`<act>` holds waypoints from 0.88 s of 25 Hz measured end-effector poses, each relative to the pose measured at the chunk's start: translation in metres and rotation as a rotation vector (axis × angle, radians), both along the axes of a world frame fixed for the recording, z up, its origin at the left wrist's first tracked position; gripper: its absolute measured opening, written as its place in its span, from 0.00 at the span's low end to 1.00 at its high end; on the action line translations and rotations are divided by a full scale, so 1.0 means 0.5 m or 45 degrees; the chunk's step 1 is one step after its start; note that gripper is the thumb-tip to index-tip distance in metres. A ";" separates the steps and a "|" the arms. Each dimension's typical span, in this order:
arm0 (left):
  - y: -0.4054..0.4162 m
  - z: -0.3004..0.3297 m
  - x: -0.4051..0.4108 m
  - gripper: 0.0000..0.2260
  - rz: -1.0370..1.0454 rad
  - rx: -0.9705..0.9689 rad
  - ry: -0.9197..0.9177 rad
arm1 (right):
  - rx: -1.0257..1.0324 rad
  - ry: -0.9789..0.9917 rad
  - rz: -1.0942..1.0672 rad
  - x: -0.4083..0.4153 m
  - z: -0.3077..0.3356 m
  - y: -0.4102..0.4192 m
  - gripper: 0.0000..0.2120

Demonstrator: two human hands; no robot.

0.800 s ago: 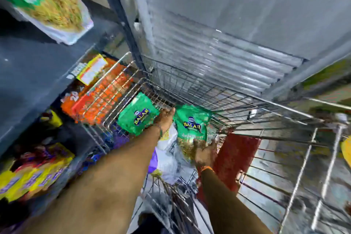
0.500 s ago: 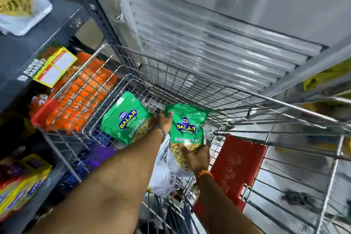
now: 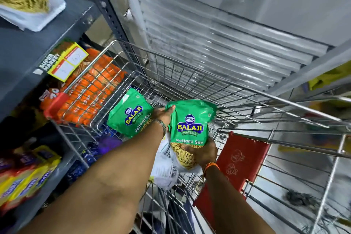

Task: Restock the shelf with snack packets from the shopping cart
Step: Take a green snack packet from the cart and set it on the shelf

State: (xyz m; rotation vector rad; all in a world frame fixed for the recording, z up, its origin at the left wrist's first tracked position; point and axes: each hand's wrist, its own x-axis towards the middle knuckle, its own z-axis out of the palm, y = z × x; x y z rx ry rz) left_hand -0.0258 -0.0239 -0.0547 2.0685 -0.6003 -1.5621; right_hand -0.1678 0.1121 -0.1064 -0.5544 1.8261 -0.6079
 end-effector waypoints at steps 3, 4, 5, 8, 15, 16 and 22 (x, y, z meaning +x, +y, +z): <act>0.016 0.075 0.033 0.28 0.149 -0.002 0.079 | -0.089 0.002 0.054 0.005 0.078 -0.014 0.33; 0.021 0.106 0.048 0.28 0.192 -0.045 0.129 | -0.119 -0.022 0.051 0.007 0.111 -0.021 0.33; 0.026 0.145 0.058 0.31 0.236 -0.075 0.193 | -0.159 -0.051 0.069 0.007 0.142 -0.028 0.33; 0.037 0.222 0.108 0.32 0.313 -0.234 0.342 | -0.298 -0.151 0.186 0.020 0.250 -0.046 0.25; 0.103 0.538 0.271 0.02 0.349 -0.480 0.572 | -0.587 -0.281 0.486 0.125 0.446 -0.095 0.31; 0.112 0.575 0.305 0.04 0.372 -0.536 0.576 | -0.615 -0.279 0.527 0.155 0.472 -0.112 0.32; 0.140 0.745 0.495 0.02 0.552 -0.863 0.479 | -0.834 -0.285 0.759 0.365 0.637 -0.201 0.28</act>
